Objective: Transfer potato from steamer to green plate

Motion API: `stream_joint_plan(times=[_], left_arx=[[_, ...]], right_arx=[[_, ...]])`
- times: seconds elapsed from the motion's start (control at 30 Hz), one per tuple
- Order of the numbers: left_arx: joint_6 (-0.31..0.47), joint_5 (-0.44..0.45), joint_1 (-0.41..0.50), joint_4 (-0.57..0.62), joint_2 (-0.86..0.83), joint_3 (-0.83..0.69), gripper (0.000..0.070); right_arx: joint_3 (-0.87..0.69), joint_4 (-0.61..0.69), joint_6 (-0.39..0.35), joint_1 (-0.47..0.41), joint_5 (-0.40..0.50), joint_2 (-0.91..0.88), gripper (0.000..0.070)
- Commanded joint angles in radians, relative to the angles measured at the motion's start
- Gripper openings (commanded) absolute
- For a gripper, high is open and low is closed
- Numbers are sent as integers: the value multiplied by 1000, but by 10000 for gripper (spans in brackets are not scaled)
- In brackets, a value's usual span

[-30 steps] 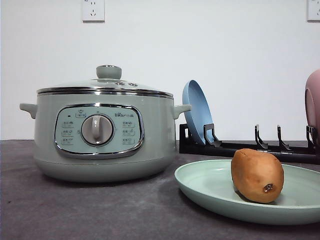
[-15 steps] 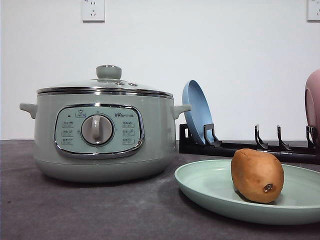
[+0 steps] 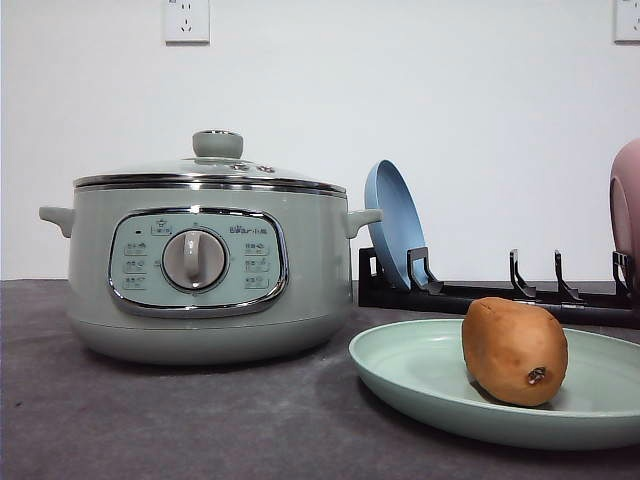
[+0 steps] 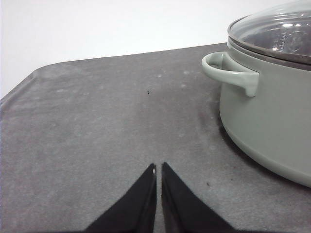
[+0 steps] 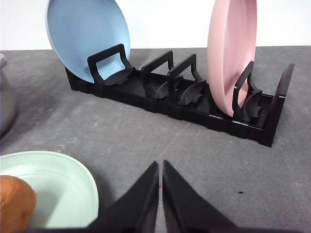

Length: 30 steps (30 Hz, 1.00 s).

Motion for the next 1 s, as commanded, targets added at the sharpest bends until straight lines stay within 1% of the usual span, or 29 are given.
stream_joint_plan(times=[0.0,0.97], left_arx=[[-2,-2,3,-9,-2,-20,16],[-2,-2,3,-9,-2,-20,16]], right_arx=[[-5,8,-3,-1,0,-3,0],[-5,8,-3,-2,0,-3,0]])
